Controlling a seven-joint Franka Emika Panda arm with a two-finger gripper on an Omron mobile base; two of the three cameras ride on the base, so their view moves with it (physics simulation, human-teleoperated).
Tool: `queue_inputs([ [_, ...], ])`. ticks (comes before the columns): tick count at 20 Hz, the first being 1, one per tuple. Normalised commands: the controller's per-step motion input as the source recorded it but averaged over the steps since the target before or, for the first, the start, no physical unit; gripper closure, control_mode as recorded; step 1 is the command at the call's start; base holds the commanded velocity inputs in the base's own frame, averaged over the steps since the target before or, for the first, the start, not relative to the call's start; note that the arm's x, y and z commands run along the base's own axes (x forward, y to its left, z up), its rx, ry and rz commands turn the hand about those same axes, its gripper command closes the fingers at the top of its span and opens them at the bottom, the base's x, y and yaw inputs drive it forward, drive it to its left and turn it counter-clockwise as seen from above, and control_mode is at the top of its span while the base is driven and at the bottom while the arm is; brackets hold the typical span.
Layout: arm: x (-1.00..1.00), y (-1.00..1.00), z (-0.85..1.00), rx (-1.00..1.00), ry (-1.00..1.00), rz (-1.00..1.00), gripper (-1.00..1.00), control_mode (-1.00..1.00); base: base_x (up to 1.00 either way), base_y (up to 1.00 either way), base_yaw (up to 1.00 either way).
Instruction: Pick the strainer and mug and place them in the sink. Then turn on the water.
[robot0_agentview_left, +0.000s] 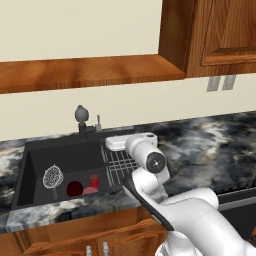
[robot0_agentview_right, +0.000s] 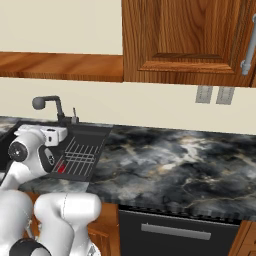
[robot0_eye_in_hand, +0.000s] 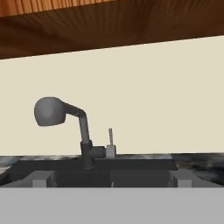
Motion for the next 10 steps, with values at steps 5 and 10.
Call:
queue_inputs([
  [5, 0.20, 0.00, -0.35, 0.00, -0.05, 0.01, -1.00, -1.00, 0.00, 0.00, 0.00],
  [10, 0.28, -0.06, -0.33, 0.00, -0.04, 0.00, -1.00, -1.00, 0.00, 0.00, 0.00],
])
